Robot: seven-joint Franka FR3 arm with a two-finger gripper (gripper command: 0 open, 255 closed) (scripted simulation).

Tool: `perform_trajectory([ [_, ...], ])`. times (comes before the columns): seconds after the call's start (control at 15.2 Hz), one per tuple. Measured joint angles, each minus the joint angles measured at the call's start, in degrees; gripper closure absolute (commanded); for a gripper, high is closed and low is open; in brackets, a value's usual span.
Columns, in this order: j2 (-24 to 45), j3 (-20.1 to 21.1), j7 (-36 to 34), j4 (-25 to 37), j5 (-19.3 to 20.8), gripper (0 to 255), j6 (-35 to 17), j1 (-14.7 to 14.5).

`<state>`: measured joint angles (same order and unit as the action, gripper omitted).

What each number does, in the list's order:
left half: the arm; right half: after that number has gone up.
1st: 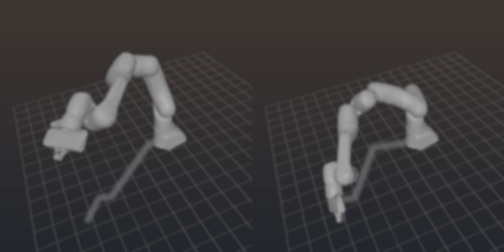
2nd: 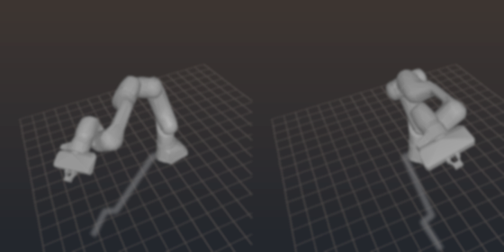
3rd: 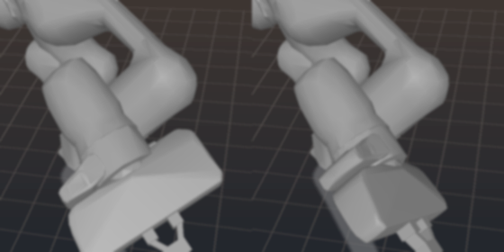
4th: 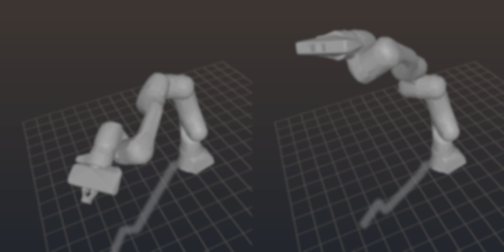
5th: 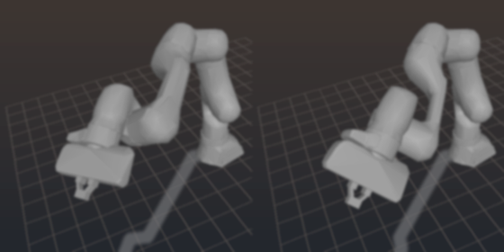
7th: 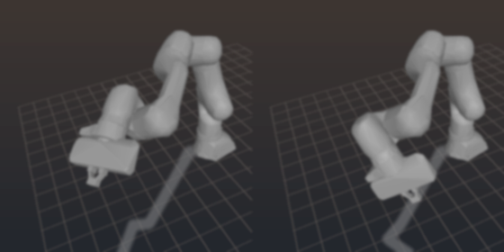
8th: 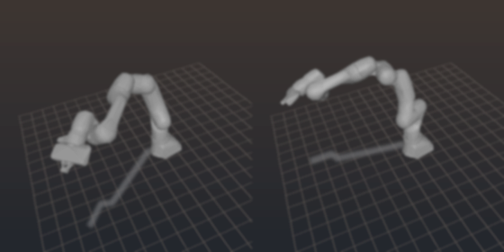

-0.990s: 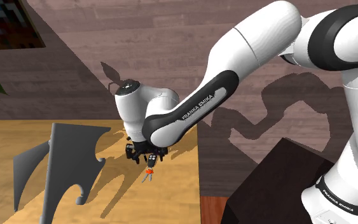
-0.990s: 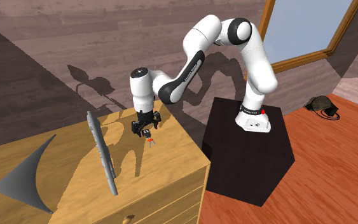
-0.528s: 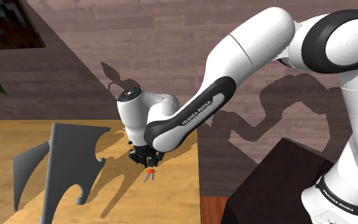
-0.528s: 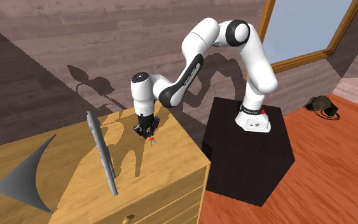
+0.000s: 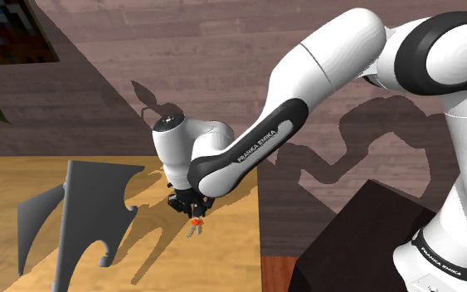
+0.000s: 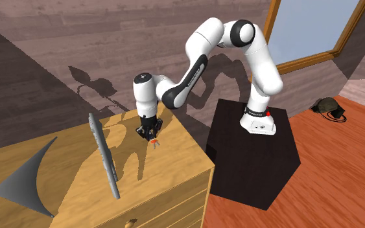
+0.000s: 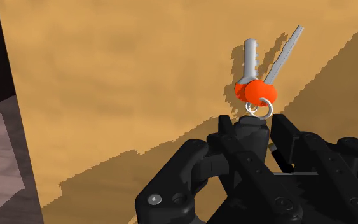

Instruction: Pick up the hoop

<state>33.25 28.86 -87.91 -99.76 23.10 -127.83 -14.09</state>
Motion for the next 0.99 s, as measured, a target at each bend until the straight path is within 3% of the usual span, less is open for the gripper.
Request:
perform_trajectory([
  [0.99,-5.66,2.39,2.55,2.66,-3.77,255,7.64,1.45],
])
